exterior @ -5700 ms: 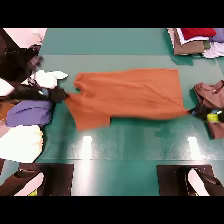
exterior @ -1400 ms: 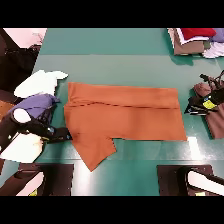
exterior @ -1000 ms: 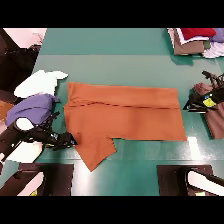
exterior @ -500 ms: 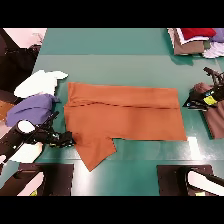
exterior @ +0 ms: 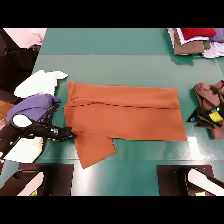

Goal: Fold the shirts.

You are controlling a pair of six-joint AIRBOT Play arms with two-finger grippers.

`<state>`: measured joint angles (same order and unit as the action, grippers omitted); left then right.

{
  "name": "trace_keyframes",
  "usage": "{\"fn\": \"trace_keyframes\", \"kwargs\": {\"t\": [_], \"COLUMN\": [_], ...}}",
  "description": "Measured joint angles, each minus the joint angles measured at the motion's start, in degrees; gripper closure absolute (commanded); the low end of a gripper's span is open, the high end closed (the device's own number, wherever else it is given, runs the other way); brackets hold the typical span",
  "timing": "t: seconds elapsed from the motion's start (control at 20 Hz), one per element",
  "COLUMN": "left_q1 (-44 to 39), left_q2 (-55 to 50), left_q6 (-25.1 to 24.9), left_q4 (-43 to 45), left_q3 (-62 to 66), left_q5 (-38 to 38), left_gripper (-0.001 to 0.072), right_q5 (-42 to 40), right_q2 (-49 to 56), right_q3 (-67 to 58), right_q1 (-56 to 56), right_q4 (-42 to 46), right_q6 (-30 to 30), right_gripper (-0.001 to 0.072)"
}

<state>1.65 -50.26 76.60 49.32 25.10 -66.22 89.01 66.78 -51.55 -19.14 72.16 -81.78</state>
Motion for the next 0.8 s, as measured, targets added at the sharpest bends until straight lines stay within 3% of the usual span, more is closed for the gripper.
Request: {"fn": "trace_keyframes", "kwargs": {"t": [0.05,0.3,0.55,0.6,0.8], "left_q1": [0.0,0.0,0.0,0.0,0.0], "left_q2": [0.0,0.0,0.0,0.0,0.0], "left_q6": [-0.1,-0.5,-0.5,-0.6,-0.5], "left_q4": [-0.2,-0.3,-0.3,-0.3,0.5], "left_q3": [0.7,2.9,3.3,3.3,3.4], "left_q5": [0.0,-0.1,0.0,0.0,-0.4], "left_gripper": [0.0683,0.0683,0.0683,0.0683,0.0684], "right_q5": [-0.7,-5.4,-8.2,-8.7,-11.0], "right_q2": [-0.3,-1.0,0.4,1.0,2.4], "right_q3": [2.6,12.9,16.8,17.1,17.7], "right_q1": [-2.5,-11.5,-9.9,-8.7,-4.6], "right_q4": [0.0,-3.0,-5.4,-5.4,-5.6], "right_q6": [0.3,3.5,4.7,4.8,5.1], "right_gripper": [0.027,0.0279,0.031,0.044,0.0657]}}
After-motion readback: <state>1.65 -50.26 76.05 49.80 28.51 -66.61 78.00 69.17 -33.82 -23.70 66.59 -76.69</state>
